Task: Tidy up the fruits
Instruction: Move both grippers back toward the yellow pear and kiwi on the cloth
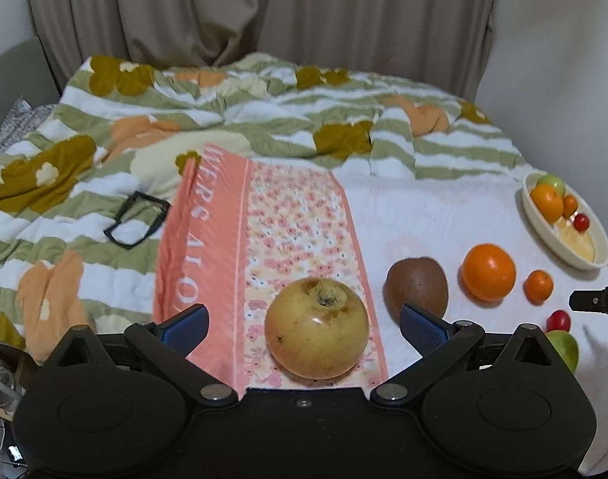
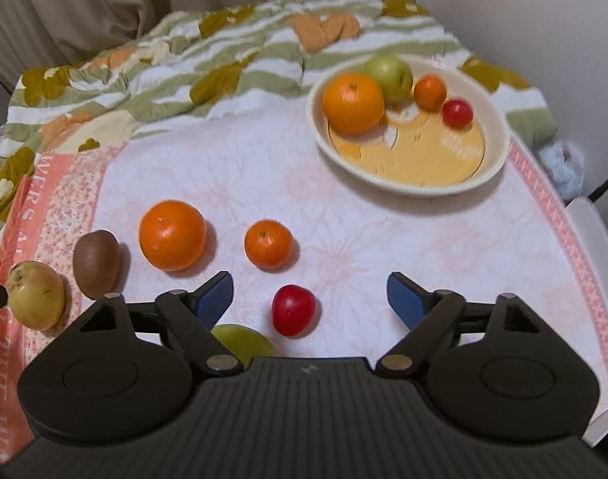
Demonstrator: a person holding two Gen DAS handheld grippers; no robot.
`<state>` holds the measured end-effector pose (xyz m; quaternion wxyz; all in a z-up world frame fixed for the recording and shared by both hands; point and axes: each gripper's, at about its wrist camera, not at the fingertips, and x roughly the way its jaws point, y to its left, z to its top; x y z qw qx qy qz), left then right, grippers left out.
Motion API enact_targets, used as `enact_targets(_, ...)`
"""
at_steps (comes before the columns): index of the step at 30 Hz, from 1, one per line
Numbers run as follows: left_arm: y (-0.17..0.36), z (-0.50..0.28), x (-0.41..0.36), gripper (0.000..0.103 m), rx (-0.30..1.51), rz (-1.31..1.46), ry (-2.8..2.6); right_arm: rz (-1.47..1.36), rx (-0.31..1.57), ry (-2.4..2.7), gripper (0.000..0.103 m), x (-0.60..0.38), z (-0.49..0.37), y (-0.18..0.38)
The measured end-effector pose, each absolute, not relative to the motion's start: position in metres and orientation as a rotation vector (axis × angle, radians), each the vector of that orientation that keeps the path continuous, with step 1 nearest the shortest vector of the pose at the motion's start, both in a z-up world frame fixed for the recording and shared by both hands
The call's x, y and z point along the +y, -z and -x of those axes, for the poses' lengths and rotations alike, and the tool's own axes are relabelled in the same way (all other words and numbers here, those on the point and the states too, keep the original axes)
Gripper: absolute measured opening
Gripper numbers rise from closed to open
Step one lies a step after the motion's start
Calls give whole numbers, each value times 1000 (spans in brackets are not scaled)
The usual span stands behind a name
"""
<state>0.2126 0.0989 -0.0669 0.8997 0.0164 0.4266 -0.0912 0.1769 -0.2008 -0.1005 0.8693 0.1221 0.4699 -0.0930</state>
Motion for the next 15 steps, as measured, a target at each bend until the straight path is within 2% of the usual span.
enact_targets(7, 87, -229, 93, 102, 953, -9, 166, -337, 1061, 195, 75, -208, -195, 122)
enact_targets(15, 102, -241, 88, 95, 1007, 4, 167, -344, 1106, 196, 69, -201, -201, 132)
